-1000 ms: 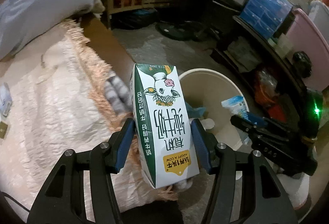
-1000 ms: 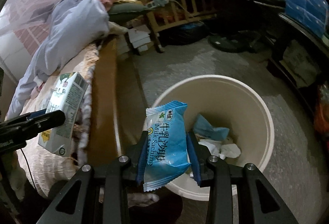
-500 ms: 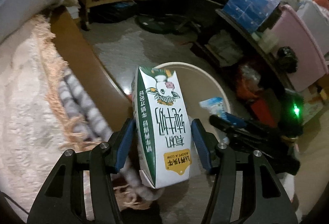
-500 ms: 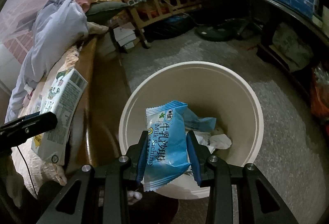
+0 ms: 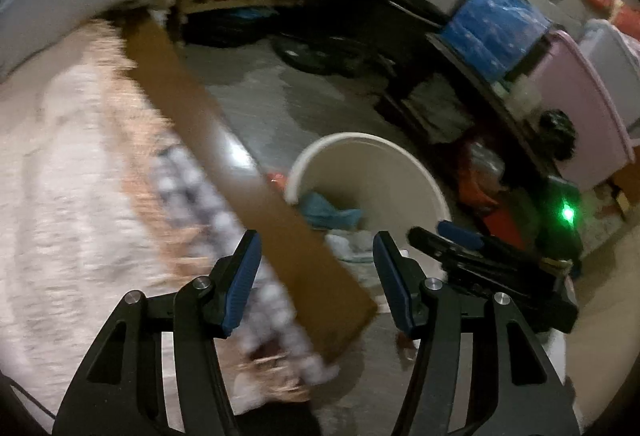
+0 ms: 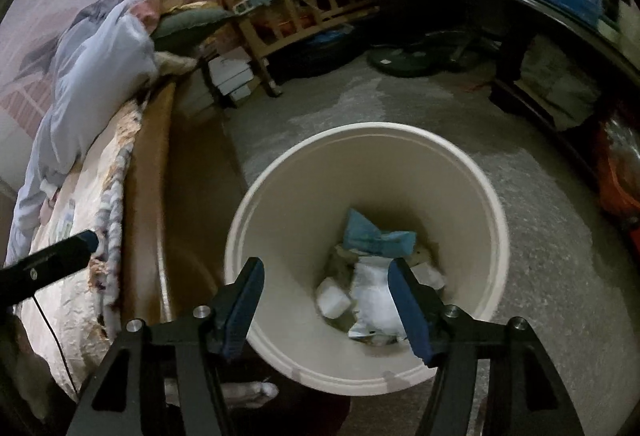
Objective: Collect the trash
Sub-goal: 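Move both tools back over the two medicine boxes on the bed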
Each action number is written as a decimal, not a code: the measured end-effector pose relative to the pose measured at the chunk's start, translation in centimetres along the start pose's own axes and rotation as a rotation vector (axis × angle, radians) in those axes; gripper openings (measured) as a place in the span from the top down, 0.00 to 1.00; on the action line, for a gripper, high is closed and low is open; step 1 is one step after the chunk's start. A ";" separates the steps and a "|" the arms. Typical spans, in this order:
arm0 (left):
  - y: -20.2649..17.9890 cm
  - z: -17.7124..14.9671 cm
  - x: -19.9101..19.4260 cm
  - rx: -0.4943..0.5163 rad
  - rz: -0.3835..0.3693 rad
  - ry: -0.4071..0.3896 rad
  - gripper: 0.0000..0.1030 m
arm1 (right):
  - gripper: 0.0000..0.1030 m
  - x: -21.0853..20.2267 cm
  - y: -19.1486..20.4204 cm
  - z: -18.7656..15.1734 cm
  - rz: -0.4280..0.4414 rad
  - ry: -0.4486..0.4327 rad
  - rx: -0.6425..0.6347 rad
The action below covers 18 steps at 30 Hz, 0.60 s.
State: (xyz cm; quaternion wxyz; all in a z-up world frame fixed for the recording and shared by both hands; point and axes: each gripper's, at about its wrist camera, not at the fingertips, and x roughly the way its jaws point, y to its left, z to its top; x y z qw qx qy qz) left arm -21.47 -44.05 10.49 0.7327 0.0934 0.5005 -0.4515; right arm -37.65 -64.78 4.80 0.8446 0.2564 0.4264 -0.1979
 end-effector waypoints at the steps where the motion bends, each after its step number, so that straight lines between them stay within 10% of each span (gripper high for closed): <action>1: 0.7 -0.1 -0.4 -0.007 0.021 -0.006 0.45 | 0.40 0.1 0.7 0.1 0.007 0.003 -0.014; 18: 17.1 -2.9 -9.0 -0.204 0.354 -0.081 0.45 | 0.40 2.5 18.5 1.7 0.172 0.039 -0.311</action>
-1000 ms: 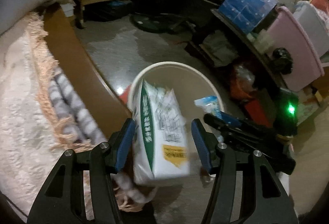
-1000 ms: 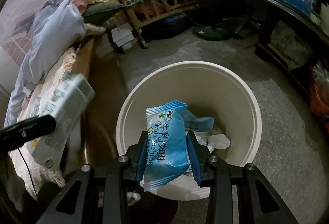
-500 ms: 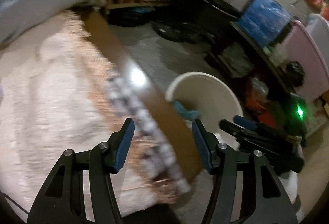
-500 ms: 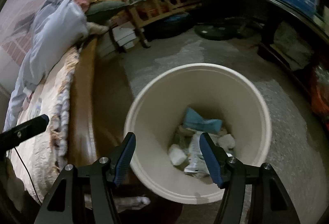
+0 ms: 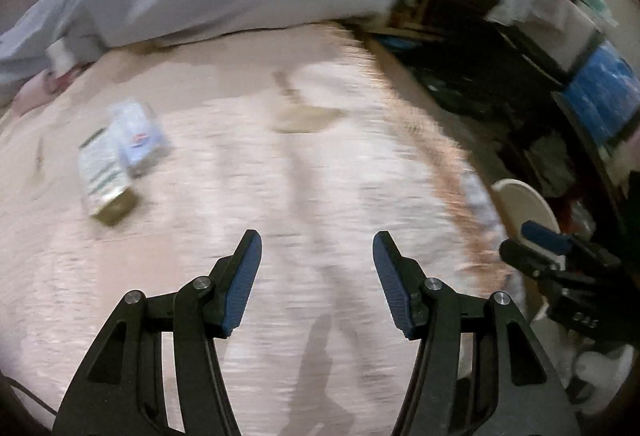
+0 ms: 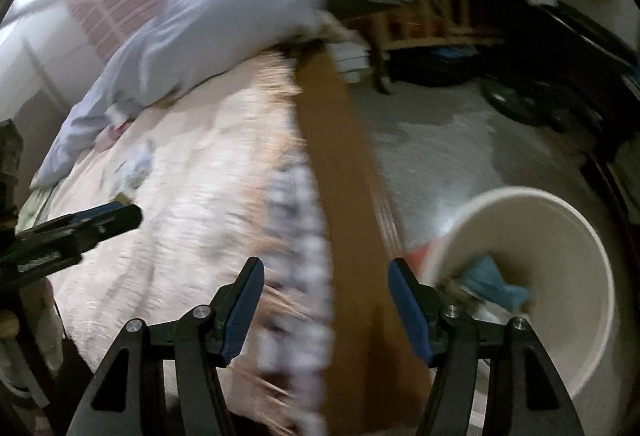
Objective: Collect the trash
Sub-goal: 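Move both tools back over the two medicine boxes on the bed, then grasp the white-green medicine box with the left tool while the right tool grasps the white-blue tablet box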
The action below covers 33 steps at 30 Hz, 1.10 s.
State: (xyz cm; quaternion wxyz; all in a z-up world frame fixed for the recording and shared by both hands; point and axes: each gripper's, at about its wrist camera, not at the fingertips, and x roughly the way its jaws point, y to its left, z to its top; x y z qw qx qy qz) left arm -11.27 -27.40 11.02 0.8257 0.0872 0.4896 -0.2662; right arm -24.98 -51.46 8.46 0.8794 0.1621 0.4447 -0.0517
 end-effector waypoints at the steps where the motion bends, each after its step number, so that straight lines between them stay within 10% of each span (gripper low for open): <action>1: 1.4 0.1 -0.2 -0.014 0.019 -0.003 0.45 | 0.40 0.7 1.5 0.7 0.018 0.006 -0.024; 15: 17.9 -0.1 -2.6 -0.279 0.184 0.013 0.45 | 0.37 11.3 17.3 6.8 0.182 0.123 -0.277; 33: 24.5 -0.5 -1.8 -0.384 0.157 0.041 0.45 | 0.36 25.1 31.8 12.7 0.117 0.191 -0.553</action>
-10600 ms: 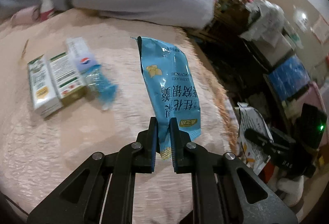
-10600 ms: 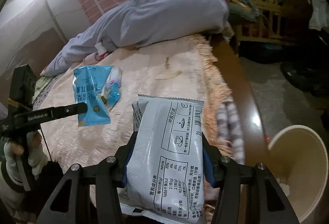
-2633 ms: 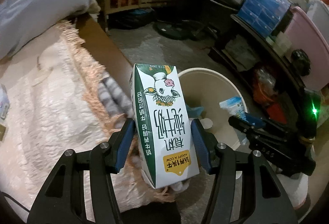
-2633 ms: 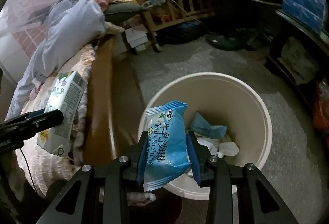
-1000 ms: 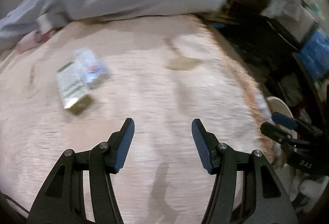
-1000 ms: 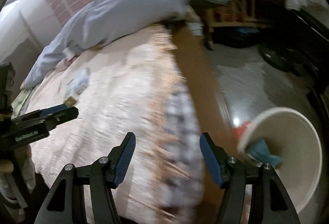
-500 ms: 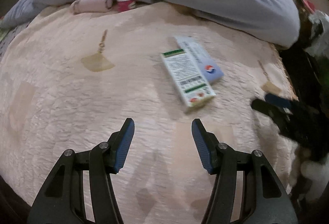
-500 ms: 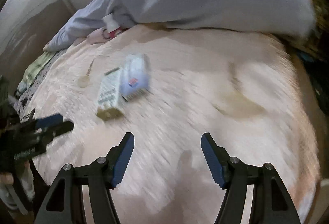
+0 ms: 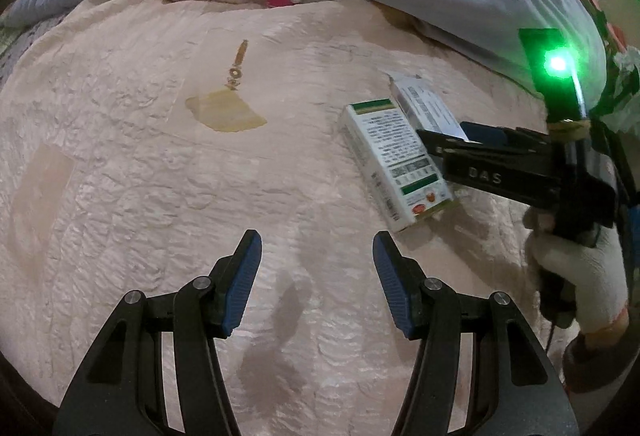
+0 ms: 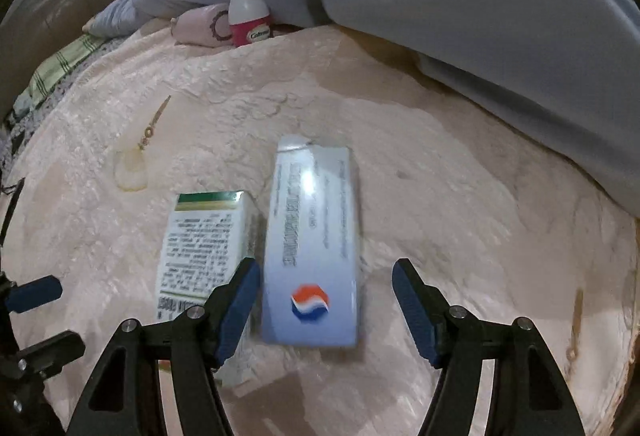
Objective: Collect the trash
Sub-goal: 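Grasp the white-green medicine box with the left tool while the right tool grasps the white-blue tablet box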
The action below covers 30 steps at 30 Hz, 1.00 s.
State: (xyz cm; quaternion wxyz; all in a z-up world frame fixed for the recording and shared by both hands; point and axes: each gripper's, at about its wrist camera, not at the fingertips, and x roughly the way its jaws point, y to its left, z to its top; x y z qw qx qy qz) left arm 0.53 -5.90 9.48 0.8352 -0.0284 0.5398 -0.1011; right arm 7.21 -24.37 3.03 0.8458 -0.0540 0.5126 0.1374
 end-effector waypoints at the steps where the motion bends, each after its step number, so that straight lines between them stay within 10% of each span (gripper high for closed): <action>1: 0.1 0.1 0.0 -0.005 -0.003 -0.001 0.45 | 0.36 0.3 0.1 0.4 0.006 0.003 0.001; 7: -0.8 0.8 0.5 -0.014 -0.040 -0.005 0.45 | 0.55 0.8 -0.1 0.3 -0.078 -0.006 -0.032; 30: -6.3 5.4 8.5 -0.078 0.013 0.008 0.34 | 0.54 -5.3 -7.2 -7.7 -0.039 -0.035 0.100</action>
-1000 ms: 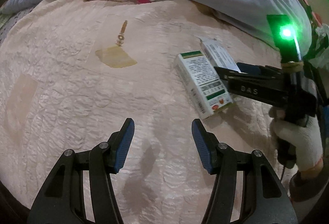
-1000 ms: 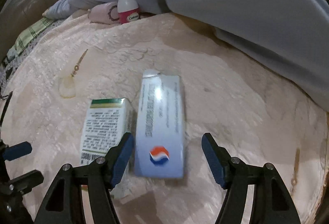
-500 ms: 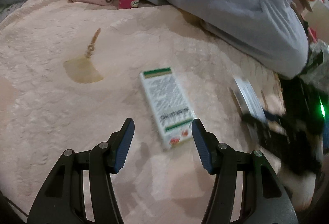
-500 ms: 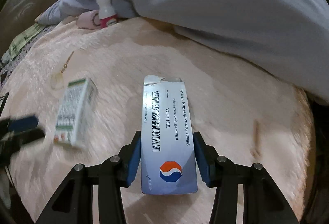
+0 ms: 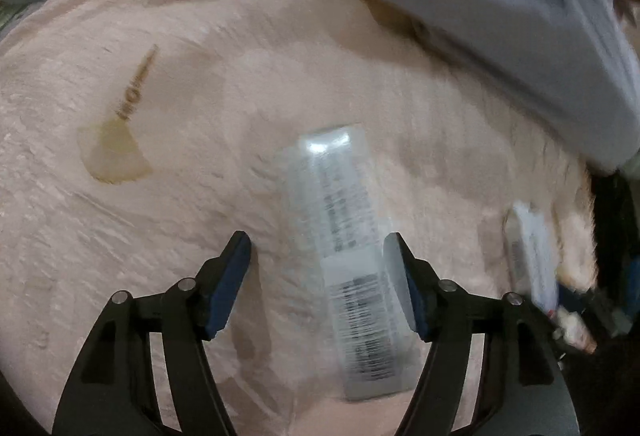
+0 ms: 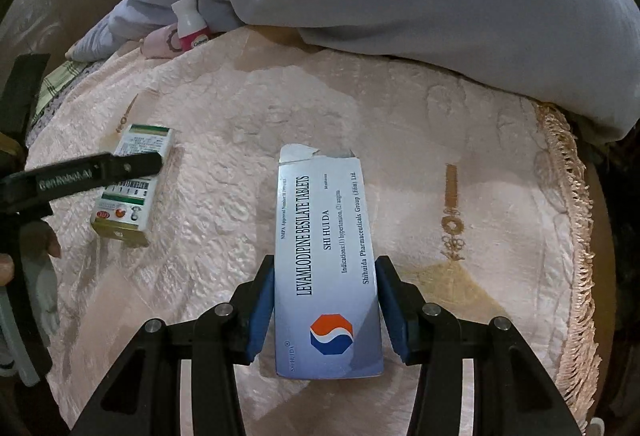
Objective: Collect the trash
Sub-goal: 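Grasp the white-green medicine box with the left tool while the right tool grasps the white-blue tablet box, then carry both medicine boxes with both tools over the bucket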
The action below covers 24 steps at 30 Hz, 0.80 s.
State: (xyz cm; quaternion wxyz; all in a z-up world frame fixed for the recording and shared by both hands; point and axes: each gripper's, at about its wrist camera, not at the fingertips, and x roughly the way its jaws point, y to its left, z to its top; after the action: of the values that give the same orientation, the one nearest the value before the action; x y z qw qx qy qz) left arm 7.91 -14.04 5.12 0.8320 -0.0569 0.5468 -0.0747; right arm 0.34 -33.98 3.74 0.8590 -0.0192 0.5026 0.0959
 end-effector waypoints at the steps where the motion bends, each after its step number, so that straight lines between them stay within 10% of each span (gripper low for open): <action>1: -0.4 -0.4 -0.1 0.027 0.015 -0.016 0.35 | 0.54 0.0 0.1 0.0 0.001 0.000 0.002; 3: -0.5 -1.0 -0.5 0.042 -0.006 -0.027 0.39 | 0.55 -0.1 0.3 -0.1 0.004 -0.003 0.001; 5: -0.4 -1.4 -1.0 0.048 -0.018 -0.025 0.75 | 0.55 -0.3 0.6 -0.3 0.005 -0.011 -0.003; 24: -7.8 -9.7 -10.8 0.260 -0.169 -0.086 0.75 | 0.55 -10.8 -0.3 -7.3 -0.013 -0.110 0.056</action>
State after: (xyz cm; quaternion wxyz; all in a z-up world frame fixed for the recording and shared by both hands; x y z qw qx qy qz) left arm -5.72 -19.86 12.38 0.8456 0.0023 0.4898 -0.2122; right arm -11.01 -36.79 9.45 0.8860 0.0072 0.4572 0.0772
